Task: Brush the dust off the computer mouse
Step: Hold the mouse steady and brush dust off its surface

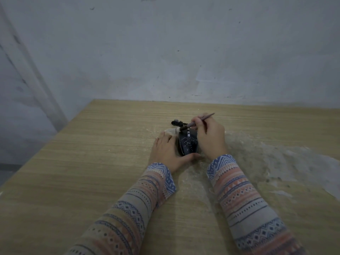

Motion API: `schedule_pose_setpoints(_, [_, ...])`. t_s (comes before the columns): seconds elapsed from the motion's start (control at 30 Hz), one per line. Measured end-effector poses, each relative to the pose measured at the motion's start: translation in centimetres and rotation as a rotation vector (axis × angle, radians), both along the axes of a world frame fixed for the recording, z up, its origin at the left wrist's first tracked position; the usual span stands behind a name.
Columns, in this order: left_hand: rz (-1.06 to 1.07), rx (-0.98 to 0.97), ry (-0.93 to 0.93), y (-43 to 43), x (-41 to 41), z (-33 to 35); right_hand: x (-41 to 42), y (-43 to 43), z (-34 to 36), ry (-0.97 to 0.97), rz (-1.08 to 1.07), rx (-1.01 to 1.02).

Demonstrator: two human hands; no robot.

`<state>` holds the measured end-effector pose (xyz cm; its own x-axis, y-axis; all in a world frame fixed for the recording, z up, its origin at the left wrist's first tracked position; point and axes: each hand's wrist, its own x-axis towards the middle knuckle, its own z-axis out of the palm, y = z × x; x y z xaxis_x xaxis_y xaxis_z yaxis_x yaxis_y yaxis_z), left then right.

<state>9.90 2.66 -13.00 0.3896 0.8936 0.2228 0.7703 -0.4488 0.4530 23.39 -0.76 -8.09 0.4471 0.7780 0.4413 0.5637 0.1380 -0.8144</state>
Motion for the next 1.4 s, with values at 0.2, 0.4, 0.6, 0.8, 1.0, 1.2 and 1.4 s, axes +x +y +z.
schedule_pose_setpoints(0.2, [-0.008, 0.014, 0.034, 0.0, 0.0, 0.2, 0.4, 0.1, 0.1, 0.025, -0.016, 0.024])
schedule_pose_setpoints(0.4, [0.0, 0.004, 0.007, 0.0, 0.0, 0.0, 1.1, -0.3, 0.8, 0.174, -0.005, 0.086])
schedule_pose_setpoints(0.6, [0.004, -0.017, -0.024, 0.1, 0.0, -0.4, 2.5, -1.0, 1.1, 0.162, -0.1, 0.057])
schedule_pose_setpoints(0.8, [-0.01, -0.027, -0.044, -0.1, -0.1, -0.3, 2.7, -1.1, 0.8, 0.233, -0.11, 0.0])
schedule_pose_setpoints(1.0, [-0.014, -0.042, -0.044, -0.3, -0.1, -0.1, 3.3, -1.5, 1.8, 0.255, -0.081, 0.015])
schedule_pose_setpoints(1.2, [-0.021, -0.053, -0.049, -0.4, -0.3, 0.0, 3.6, -1.7, 1.8, 0.088, -0.098, -0.077])
schedule_pose_setpoints(1.4, [-0.019, -0.069, -0.051, -0.3, -0.2, 0.0, 2.8, -2.0, 1.7, 0.136, 0.006, -0.039])
